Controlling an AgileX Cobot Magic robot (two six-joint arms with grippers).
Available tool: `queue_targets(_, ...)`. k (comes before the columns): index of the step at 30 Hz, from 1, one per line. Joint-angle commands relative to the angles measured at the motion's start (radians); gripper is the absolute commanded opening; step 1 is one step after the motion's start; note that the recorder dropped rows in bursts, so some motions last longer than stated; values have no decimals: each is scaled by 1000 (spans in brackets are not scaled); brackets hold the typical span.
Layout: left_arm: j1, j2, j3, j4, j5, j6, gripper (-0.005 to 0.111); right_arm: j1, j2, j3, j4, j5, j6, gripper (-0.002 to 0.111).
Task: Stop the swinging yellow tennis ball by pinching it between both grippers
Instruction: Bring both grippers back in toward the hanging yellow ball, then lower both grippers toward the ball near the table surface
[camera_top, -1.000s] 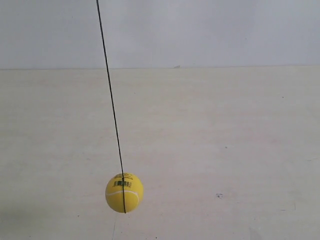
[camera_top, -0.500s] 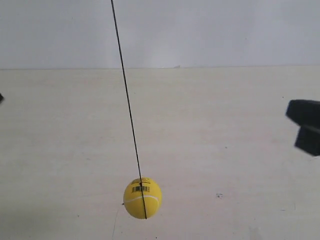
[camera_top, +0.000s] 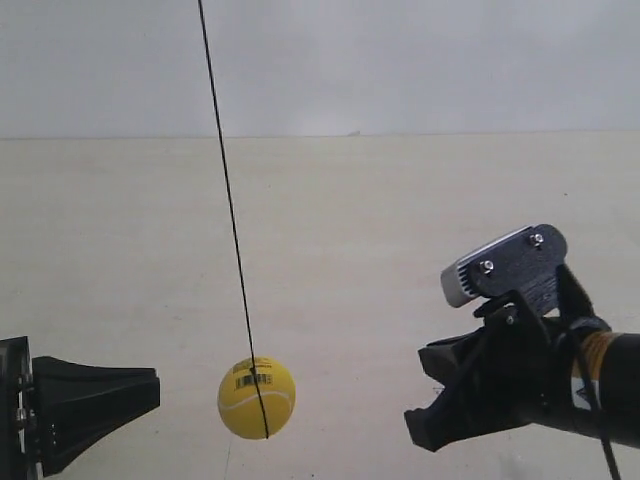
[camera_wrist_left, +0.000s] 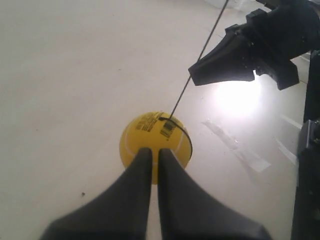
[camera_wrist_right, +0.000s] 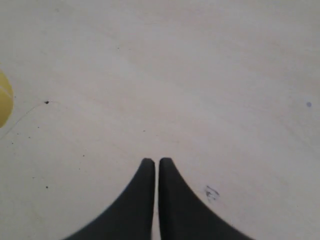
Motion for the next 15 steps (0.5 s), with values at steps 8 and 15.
queue_targets(8,3,187,1,-118,-76,177,5,66,154,-4,-353,-407,264,0)
queue_targets(15,3,191,1,-122,-76,188,5,68,165,-8,-353,-469,266,0)
